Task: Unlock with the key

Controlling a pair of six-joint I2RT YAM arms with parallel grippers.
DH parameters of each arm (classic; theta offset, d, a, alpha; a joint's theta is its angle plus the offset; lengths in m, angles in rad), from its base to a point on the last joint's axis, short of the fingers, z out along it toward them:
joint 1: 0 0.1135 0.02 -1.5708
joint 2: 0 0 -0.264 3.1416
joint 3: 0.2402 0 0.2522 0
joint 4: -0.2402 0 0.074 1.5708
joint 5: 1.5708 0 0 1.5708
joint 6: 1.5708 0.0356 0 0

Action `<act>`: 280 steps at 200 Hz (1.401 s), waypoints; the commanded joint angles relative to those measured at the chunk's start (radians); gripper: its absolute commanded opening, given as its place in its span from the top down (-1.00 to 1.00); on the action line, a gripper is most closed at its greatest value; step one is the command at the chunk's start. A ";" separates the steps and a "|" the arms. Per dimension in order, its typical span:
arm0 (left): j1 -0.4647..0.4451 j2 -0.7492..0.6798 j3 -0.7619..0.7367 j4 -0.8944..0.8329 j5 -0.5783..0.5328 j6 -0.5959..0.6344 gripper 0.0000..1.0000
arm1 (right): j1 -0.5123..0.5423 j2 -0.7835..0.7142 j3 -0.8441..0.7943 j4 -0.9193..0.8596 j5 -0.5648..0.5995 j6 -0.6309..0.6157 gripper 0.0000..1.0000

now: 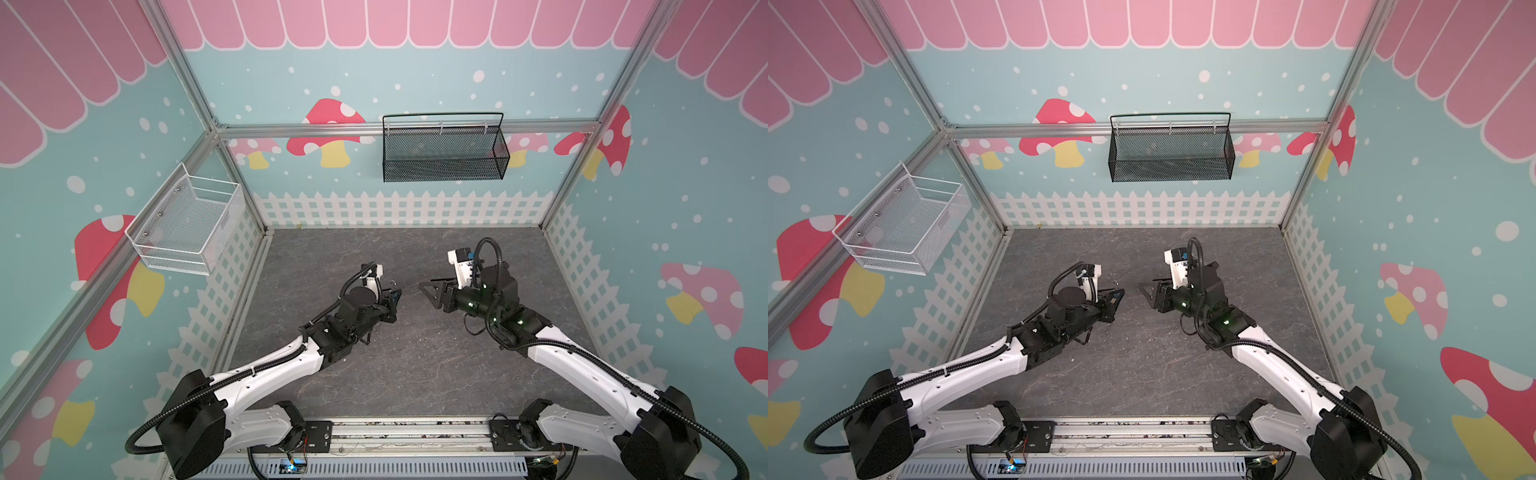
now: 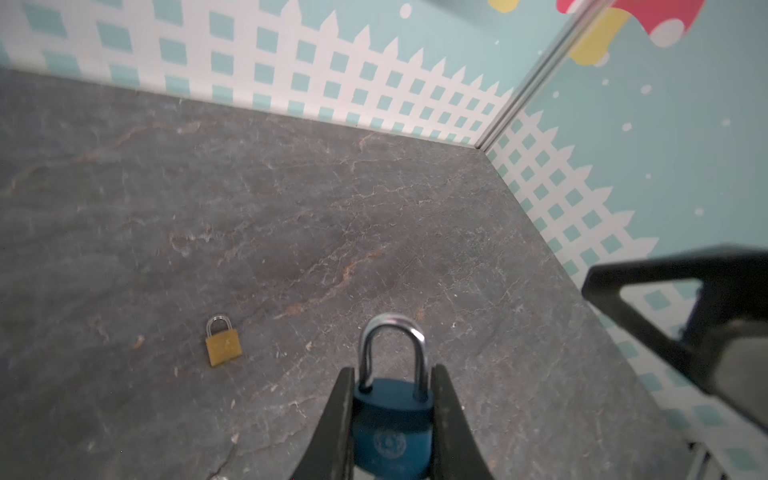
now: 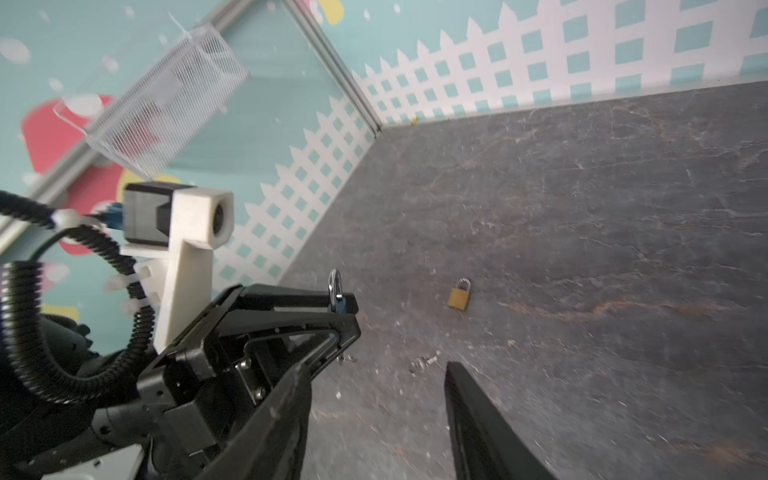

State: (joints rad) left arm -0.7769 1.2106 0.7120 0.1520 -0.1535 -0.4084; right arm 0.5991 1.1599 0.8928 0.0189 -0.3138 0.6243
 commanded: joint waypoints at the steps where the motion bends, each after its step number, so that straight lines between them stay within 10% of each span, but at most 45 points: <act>1: -0.030 -0.010 -0.048 0.225 0.069 0.358 1.00 | 0.000 0.030 0.081 -0.177 -0.046 -0.180 -0.19; 49: -0.084 0.052 -0.105 0.478 -0.025 0.553 1.00 | 0.001 0.146 0.260 -0.347 0.006 -0.301 -0.30; 280: -0.106 0.077 -0.105 0.498 -0.075 0.590 1.00 | 0.054 0.299 0.525 -0.654 0.237 -0.424 -0.36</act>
State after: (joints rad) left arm -0.8795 1.3178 0.6174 0.5972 -0.2214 0.1463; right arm 0.6498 1.4647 1.4021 -0.5888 -0.0677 0.2539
